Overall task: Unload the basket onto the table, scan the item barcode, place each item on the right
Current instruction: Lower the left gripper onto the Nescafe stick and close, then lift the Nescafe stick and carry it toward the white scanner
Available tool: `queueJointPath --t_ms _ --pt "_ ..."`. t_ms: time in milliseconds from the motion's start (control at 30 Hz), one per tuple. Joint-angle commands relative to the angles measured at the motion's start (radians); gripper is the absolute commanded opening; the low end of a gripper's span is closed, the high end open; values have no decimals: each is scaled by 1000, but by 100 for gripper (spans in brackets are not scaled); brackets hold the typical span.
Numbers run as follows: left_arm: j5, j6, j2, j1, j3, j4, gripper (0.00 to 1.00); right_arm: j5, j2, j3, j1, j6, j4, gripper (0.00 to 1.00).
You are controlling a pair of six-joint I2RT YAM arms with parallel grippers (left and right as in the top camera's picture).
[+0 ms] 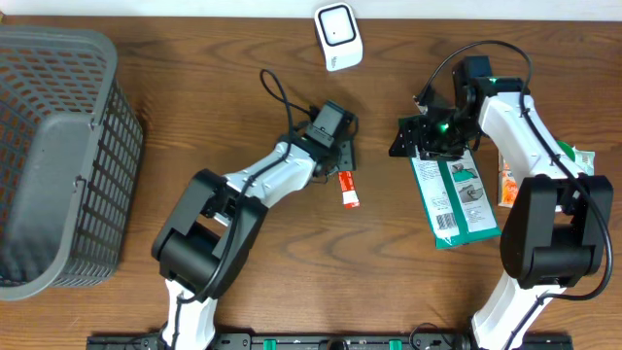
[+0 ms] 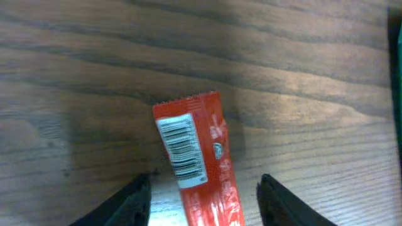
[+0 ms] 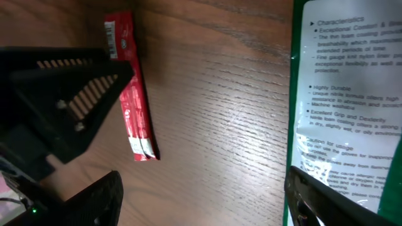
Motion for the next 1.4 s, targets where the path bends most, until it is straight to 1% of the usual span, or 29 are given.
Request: queueJointPath --t_ms 0,200,300,367,433,533,700,800,900,1000,1067,1167,1367 --pt "-91 0 73 -25 3 -14 45 -14 -20 -6 18 -16 2 79" --pt "-129 -10 145 -39 3 -40 39 -14 -20 -6 18 -16 -1 79" --pt "-185 -26 167 -39 3 -84 22 -14 -20 -6 18 -16 -2 79" --pt "-214 -26 167 -39 3 -102 19 -14 -20 -6 18 -16 -3 80" --pt "-236 -26 167 -39 3 -120 19 -14 -20 -6 18 -16 -3 80" --pt "-244 -22 167 -39 3 -140 7 -15 -20 -6 19 -16 -9 81" --pt "-245 1 137 -35 21 -175 7 -17 -20 -6 18 -16 -21 83" --pt "-245 0 62 -18 53 -240 7 -49 -20 -6 18 -34 -21 83" --pt "-232 0 -36 10 82 -292 7 -134 -20 -6 19 -100 -32 82" --pt "-156 0 -148 51 101 -330 7 -236 -20 -6 19 -174 -49 78" --pt "-64 -1 -244 95 101 -345 7 -324 -20 -6 19 -226 -65 76" --pt "8 -23 -326 143 101 -359 7 -408 -20 -6 21 -272 -73 75" --pt "164 -23 -436 223 101 -381 7 -428 -20 -6 50 -296 -73 75"
